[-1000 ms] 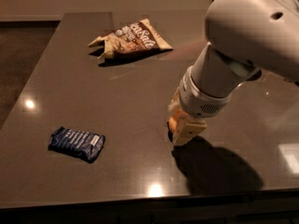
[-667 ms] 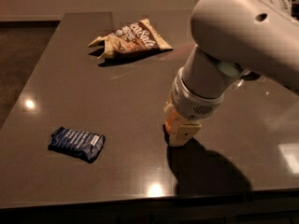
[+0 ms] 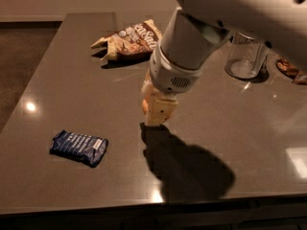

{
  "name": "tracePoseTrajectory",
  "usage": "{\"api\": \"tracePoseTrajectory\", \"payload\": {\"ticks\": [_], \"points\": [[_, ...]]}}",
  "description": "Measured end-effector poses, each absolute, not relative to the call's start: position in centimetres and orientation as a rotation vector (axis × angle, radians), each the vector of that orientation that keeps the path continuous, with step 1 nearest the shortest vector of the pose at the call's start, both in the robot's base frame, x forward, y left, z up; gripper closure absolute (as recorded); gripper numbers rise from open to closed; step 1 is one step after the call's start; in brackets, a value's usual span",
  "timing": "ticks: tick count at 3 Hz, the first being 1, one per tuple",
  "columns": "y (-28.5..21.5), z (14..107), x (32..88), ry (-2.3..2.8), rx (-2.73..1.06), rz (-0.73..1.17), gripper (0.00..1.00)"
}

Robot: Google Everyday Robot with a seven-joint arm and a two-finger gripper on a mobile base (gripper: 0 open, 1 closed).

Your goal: Move orange near rxbar blueberry

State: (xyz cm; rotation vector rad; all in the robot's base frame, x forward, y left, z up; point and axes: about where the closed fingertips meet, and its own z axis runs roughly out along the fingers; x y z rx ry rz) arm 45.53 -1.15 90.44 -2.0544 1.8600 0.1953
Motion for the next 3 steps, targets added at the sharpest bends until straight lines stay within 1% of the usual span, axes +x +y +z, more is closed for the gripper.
{"api": "tracePoseTrajectory", "payload": {"ticks": [1,2,3], "points": [[2.2,91.7,47.9,1.822,-2.025,0.271,1.00],[5.1,90.8,48.2,1.795,-2.031,0.349,1.00],[7.9,89.3,47.1,1.762,-2.059,0.407,1.00]]}}
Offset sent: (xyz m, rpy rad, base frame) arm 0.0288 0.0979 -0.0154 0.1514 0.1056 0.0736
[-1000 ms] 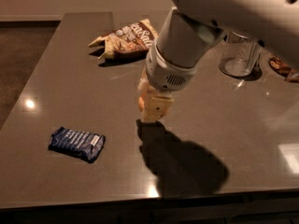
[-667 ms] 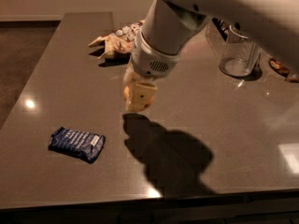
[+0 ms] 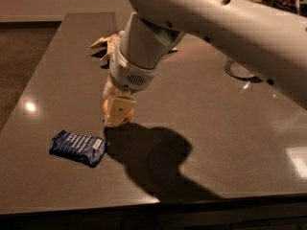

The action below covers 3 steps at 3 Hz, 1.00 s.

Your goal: Move orange near rxbar blueberry

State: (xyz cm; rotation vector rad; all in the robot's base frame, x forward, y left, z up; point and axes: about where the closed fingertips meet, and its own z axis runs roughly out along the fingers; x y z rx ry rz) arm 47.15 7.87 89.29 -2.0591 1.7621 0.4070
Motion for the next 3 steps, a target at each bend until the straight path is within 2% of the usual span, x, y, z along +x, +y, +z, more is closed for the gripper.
{"api": "tracePoseTrajectory", "payload": {"ticks": [2,3], "points": [[11.4,87.7,46.2,1.720,-2.080,0.478,1.00],[12.0,86.6,46.5,1.698,-2.073,0.461,0.82]]}}
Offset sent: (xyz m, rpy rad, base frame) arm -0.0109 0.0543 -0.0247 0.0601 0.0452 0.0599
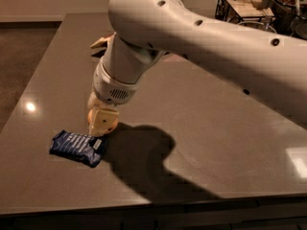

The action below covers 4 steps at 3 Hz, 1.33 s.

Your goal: Move orange near rxbar blueberry

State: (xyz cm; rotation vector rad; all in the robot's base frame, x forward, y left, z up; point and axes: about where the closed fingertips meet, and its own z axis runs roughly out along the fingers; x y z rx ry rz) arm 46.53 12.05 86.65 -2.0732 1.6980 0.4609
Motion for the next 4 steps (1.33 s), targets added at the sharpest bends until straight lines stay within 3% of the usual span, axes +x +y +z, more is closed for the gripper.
{"api": "tracePoseTrajectory", "payload": {"ticks": [3,4], "points": [[12.77,85.57,47.18,1.667,-2.059,0.478,0.04],[12.83,85.57,47.12,1.666,-2.061,0.478,0.00]]}}
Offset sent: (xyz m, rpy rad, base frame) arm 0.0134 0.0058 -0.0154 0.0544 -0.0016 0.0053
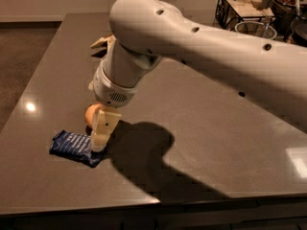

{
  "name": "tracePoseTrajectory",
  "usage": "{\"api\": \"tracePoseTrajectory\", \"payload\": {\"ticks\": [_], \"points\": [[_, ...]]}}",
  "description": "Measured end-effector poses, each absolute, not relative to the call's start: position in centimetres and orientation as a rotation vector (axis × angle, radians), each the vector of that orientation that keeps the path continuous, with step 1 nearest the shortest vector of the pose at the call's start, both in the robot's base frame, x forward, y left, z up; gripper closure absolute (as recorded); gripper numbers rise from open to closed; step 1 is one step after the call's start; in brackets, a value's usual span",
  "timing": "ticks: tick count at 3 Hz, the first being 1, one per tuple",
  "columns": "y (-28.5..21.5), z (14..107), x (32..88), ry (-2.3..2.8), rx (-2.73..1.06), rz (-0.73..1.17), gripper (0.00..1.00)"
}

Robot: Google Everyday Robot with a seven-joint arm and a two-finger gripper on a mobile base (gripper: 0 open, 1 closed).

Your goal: Move orange near rxbar blueberry

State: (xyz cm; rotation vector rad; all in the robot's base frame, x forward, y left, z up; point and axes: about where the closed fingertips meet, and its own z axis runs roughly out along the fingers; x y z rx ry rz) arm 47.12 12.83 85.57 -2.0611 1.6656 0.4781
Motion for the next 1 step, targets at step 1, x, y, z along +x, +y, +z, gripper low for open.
{"api": "tracePoseTrajectory", "payload": {"ticks": [1], "points": [[12.83,85.57,47.12,1.666,-2.061,0.478,0.00]]}}
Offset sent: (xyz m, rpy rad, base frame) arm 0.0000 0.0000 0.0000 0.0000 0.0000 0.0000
